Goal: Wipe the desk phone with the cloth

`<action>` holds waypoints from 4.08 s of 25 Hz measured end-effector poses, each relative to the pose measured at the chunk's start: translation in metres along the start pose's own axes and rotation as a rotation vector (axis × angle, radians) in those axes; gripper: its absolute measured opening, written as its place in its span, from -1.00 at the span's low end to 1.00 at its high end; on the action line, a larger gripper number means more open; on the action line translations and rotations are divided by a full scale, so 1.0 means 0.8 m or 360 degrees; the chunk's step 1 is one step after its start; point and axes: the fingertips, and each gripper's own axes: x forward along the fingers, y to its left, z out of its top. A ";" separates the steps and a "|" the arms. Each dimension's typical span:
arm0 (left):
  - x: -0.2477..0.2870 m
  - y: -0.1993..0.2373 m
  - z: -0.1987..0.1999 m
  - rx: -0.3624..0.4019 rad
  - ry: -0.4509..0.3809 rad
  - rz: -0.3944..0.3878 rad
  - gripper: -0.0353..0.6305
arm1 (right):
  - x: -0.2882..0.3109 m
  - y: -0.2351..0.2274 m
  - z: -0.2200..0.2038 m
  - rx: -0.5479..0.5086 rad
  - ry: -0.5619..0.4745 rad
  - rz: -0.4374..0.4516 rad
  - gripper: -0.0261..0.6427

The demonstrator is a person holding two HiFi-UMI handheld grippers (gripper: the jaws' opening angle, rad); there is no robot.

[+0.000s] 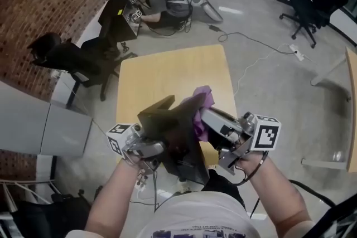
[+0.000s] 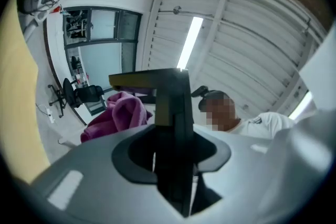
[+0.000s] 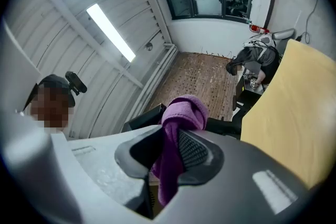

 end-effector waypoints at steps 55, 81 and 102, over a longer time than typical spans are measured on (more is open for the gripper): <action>-0.025 0.051 -0.052 0.0005 0.0252 0.0555 -0.36 | -0.013 0.046 0.083 -0.1148 0.0404 -0.0383 -0.66; -0.021 0.067 -0.076 -0.0070 0.0271 0.0605 -0.36 | 0.026 -0.010 0.072 -0.1115 0.0629 -0.0344 -0.66; -0.003 0.060 -0.083 -0.0063 0.0255 0.0594 -0.36 | 0.067 -0.050 -0.027 -0.1080 0.1356 0.0038 -0.66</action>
